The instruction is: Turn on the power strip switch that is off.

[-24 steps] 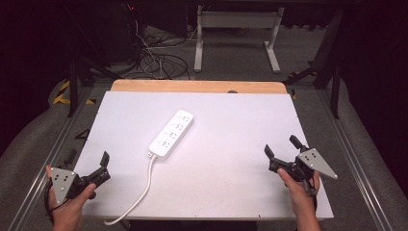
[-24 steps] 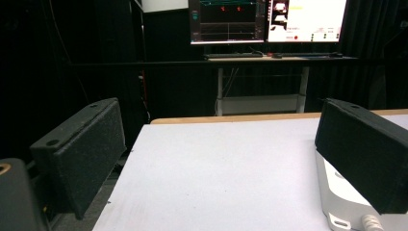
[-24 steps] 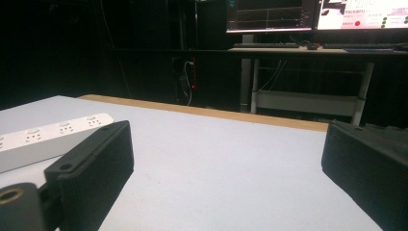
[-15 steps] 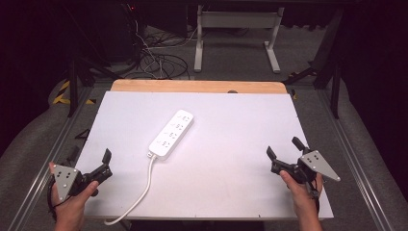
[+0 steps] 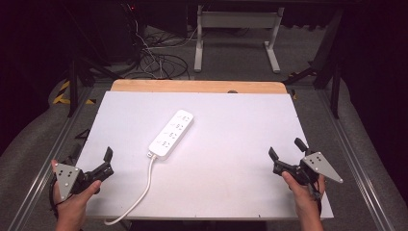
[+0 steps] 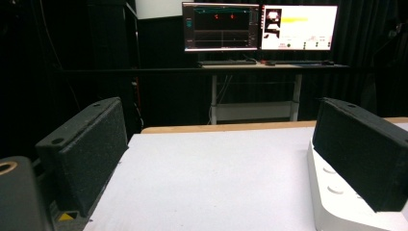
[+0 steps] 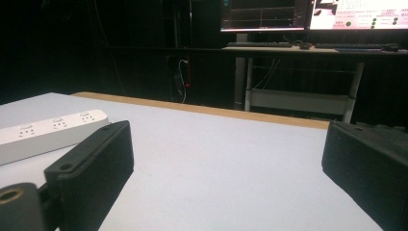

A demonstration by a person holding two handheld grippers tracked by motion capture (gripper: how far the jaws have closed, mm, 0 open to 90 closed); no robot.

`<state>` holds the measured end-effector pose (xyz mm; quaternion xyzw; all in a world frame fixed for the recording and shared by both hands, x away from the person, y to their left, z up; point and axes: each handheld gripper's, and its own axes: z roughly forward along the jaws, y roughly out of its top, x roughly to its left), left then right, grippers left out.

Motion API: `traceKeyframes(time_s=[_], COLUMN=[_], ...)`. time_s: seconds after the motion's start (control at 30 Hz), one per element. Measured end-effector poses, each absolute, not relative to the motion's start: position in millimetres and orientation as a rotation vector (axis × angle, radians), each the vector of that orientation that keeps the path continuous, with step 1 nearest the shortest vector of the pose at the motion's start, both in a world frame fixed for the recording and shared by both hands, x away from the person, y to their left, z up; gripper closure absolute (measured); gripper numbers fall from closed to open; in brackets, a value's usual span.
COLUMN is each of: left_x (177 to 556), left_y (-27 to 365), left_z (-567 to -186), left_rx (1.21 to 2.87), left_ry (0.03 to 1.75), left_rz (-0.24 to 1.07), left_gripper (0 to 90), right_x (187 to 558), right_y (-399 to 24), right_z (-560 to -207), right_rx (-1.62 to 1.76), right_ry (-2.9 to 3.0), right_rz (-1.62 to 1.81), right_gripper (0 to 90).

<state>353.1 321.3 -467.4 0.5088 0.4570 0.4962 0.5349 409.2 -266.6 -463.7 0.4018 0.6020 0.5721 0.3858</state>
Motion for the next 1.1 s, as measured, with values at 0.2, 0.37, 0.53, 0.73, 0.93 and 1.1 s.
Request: traceKeyframes(time_s=[0.2, 0.37, 0.53, 0.73, 0.93, 1.1], left_x=[351.3, 350.9, 351.0, 350.0, 351.5, 352.1], left_y=[322.9, 323.7, 323.5, 323.6, 319.0, 318.7], left_z=[-465.9, -464.3, -462.8, -456.0, -450.8, -435.4], left_rx=[1.19, 1.181, 1.184, 1.218, 1.285, 1.276], left_ry=[1.086, 1.087, 1.091, 1.081, 1.06, 1.055], left_rz=[1.178, 1.173, 1.184, 1.177, 1.182, 1.141], left_gripper=[7.7, 7.9, 4.6, 2.4, 3.9, 20.8], right_x=[410.7, 411.1, 411.0, 410.9, 410.8, 410.6], right_y=[-265.4, -263.6, -264.3, -264.7, -265.1, -266.2], right_z=[-463.5, -463.4, -463.4, -463.2, -462.9, -464.6], right_rx=[1.022, 1.018, 1.021, 1.023, 1.021, 1.03], right_ry=[1.533, 1.541, 1.539, 1.539, 1.538, 1.541], right_rz=[1.461, 1.457, 1.456, 1.453, 1.454, 1.443], right_gripper=[4.6, 4.6, 4.7, 4.8, 4.9, 5.1])
